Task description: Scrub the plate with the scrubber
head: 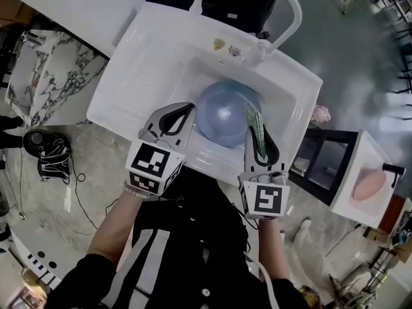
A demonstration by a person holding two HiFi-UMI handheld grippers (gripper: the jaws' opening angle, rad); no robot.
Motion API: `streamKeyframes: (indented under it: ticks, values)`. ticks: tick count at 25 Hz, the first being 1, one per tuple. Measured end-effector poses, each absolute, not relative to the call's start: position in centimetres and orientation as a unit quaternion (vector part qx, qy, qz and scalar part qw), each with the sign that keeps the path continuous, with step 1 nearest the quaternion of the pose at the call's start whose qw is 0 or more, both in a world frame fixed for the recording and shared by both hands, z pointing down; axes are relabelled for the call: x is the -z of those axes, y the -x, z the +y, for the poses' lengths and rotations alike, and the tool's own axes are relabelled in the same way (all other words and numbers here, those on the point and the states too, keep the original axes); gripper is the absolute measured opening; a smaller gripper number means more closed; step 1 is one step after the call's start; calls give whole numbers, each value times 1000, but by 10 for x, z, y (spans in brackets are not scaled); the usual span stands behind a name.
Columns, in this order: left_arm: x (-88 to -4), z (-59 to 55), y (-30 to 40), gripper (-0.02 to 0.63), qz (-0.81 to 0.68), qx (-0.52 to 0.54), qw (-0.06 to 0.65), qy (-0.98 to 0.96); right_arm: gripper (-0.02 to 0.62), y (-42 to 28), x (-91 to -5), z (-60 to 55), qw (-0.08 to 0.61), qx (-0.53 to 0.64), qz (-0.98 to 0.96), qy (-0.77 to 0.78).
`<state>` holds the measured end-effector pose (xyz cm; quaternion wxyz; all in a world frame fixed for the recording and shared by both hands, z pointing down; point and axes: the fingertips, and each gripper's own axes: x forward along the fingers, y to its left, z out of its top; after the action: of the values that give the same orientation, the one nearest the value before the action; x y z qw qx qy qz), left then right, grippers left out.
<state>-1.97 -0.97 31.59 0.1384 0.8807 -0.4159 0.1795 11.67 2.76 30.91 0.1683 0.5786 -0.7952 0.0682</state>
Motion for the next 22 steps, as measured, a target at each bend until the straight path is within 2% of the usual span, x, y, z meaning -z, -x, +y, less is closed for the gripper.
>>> streamKeyframes:
  ticks: [8,16,22]
  values:
    - [-381,-42,12,5,-394,-221,204,-869,95,-123,-358,-19,144,-112,-800,-572]
    - [-455,-72,-1,55,-372,-256,292,-843,95,-124,-426,-50,213,-93,-797,-557]
    - [-506,-83,-4,104,-357,-309,331,-817,95,-133,-472,-70,266,-89,-783,-556]
